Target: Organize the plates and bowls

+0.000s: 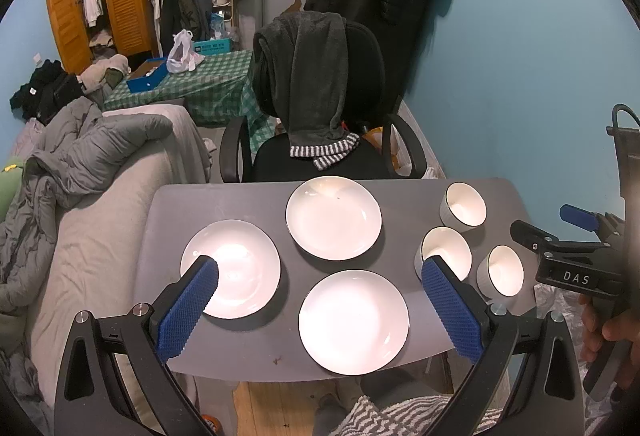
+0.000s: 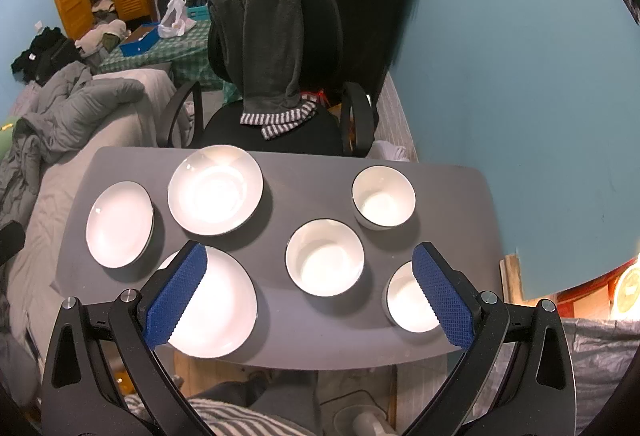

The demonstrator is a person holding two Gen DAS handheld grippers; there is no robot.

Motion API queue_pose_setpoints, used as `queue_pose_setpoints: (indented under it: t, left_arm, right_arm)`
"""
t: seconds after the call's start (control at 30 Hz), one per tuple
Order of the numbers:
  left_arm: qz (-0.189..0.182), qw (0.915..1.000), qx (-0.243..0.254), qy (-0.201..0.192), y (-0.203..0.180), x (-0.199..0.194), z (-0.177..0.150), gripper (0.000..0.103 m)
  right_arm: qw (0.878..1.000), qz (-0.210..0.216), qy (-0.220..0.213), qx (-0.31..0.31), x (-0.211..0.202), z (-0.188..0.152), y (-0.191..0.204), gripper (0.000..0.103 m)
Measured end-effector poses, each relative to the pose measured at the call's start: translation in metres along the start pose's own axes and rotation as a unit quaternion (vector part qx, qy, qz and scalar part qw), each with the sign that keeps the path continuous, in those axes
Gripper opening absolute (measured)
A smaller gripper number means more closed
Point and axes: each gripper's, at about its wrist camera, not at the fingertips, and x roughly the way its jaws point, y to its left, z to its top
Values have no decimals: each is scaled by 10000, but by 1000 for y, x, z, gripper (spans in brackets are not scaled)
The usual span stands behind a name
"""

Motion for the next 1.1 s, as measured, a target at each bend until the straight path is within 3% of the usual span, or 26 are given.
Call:
queue_pose_setpoints:
  t: [1.1]
  left_arm:
    - [56, 9999, -102, 105, 2, 2, -4, 103]
  right_arm:
    - [10000, 53, -8, -80, 1, -6, 11, 101]
